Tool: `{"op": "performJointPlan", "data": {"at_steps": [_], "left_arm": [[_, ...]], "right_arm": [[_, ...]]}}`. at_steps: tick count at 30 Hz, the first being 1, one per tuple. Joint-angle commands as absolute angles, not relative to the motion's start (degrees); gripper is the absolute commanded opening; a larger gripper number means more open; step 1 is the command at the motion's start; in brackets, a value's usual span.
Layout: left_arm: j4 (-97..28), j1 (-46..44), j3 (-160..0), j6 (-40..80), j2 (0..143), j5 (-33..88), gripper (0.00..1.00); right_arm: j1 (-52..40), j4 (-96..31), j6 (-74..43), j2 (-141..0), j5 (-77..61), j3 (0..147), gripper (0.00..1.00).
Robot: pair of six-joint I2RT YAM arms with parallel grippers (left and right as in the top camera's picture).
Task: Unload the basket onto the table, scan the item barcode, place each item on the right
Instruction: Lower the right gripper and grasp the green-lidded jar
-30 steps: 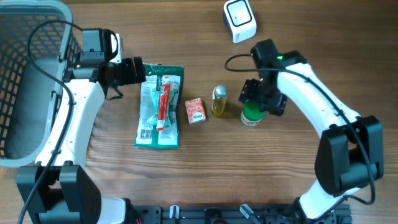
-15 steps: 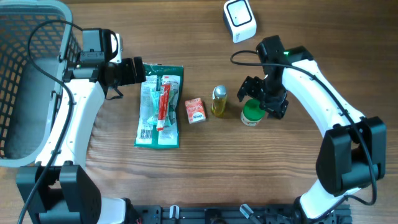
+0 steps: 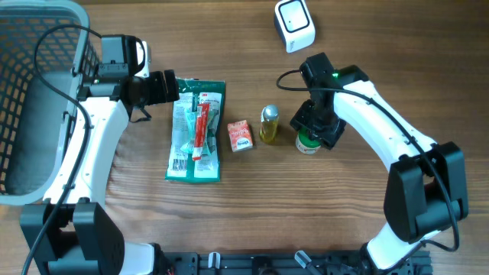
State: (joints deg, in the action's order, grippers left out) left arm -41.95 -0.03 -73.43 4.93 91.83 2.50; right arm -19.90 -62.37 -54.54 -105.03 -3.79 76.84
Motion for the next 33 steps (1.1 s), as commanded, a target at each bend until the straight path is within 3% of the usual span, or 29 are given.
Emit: {"op": "performJointPlan", "data": {"at_steps": [1,3,10,18,25,33], "left_arm": [[-41.82,0.16,-73.84,3.81,91.61,2.98,1.00],[-41.82,0.16,-73.84,3.81,91.61,2.98,1.00],[-41.80,0.16,-73.84,3.81,91.61,2.98,1.00],[-41.80,0.16,-73.84,3.81,91.61,2.98,1.00],[-41.80,0.16,-73.84,3.81,91.61,2.98,1.00],[-41.82,0.16,-73.84,3.81,91.61,2.98,1.00]], "right_arm": [[-19.97,-62.37,-49.12,-105.89,-1.28,76.47,0.63],[-19.97,-62.39,-41.78,-105.86,-1.28,76.49,0.58],[-19.97,-62.30,-20.84,-105.86,5.32,76.49,0.55],[-19.97,-59.72,-19.44,-105.86,14.13,76.49,0.54],[-19.97,-59.92,-17.61,-105.86,13.37,76.71,1.00],[-19.84,-62.41,-37.50,-105.86,8.34,76.47,0.95]]}}
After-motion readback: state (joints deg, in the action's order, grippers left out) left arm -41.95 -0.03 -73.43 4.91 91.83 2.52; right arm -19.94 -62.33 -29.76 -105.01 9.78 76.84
